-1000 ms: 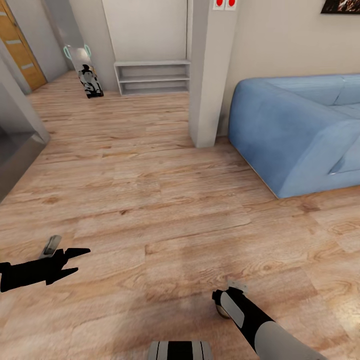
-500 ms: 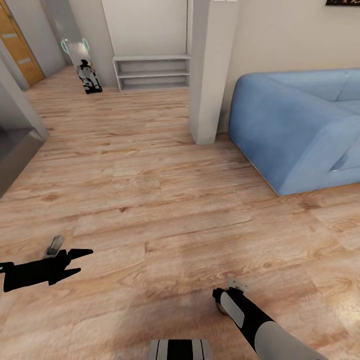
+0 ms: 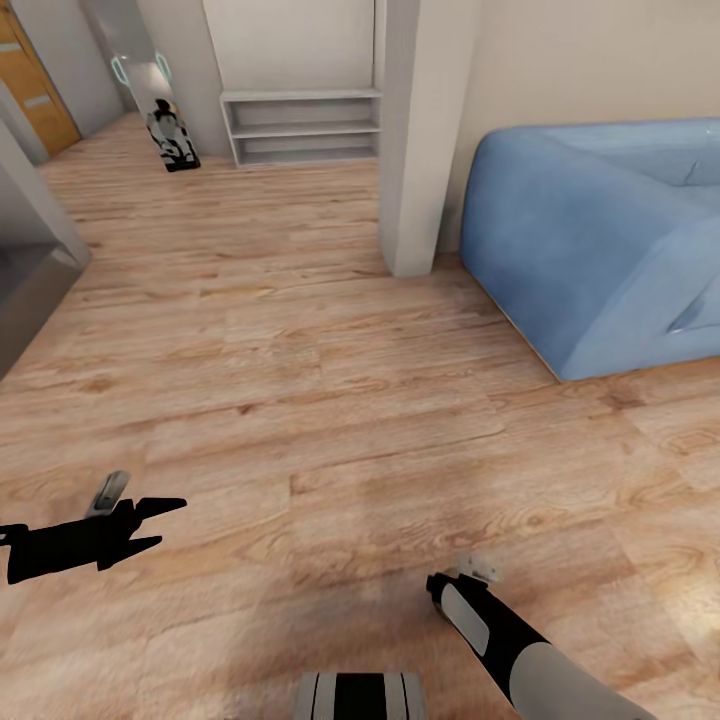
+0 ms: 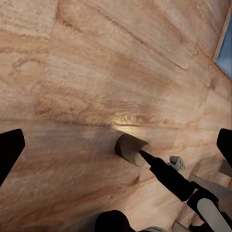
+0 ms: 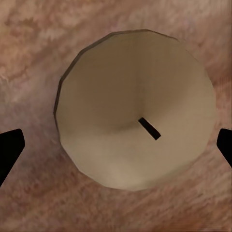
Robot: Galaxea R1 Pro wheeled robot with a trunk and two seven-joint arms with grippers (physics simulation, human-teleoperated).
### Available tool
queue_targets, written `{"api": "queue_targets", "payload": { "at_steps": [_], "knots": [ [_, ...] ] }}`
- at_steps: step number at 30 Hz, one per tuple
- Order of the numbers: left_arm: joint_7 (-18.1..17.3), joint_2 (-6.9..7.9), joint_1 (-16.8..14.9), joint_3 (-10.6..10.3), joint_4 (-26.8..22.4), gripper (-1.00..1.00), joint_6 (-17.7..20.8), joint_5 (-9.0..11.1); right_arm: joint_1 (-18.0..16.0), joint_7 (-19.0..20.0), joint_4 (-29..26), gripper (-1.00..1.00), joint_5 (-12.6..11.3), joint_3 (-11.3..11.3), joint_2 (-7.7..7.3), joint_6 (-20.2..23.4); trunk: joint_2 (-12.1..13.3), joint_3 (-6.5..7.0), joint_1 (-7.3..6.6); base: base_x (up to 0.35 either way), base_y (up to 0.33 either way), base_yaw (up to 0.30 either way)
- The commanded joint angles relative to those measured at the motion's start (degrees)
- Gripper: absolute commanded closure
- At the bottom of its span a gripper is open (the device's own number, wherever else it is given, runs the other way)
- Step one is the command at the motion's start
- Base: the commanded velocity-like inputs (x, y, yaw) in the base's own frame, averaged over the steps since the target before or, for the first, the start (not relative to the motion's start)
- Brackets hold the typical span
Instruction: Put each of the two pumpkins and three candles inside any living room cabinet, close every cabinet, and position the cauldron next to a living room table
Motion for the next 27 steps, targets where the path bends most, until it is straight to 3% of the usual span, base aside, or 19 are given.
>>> {"api": "queue_targets", "payload": {
  "at_steps": [1, 27],
  "knots": [
    [0.6, -0.01, 0.0, 0.0, 0.0, -1.0, 0.2, 0.6, 0.0, -0.4, -0.1, -1.0, -0.3, 0.4, -0.05, 0.3, 0.0, -0.27, 0.01, 0.0, 0.0, 0.0],
    [0.6, -0.01, 0.0, 0.0, 0.0, -1.0, 0.2, 0.6, 0.0, -0.4, -0.1, -1.0, -0.3, 0.4, -0.05, 0.3, 0.0, -0.49, 0.04, 0.023, -0.003, 0.0]
  ]
}}
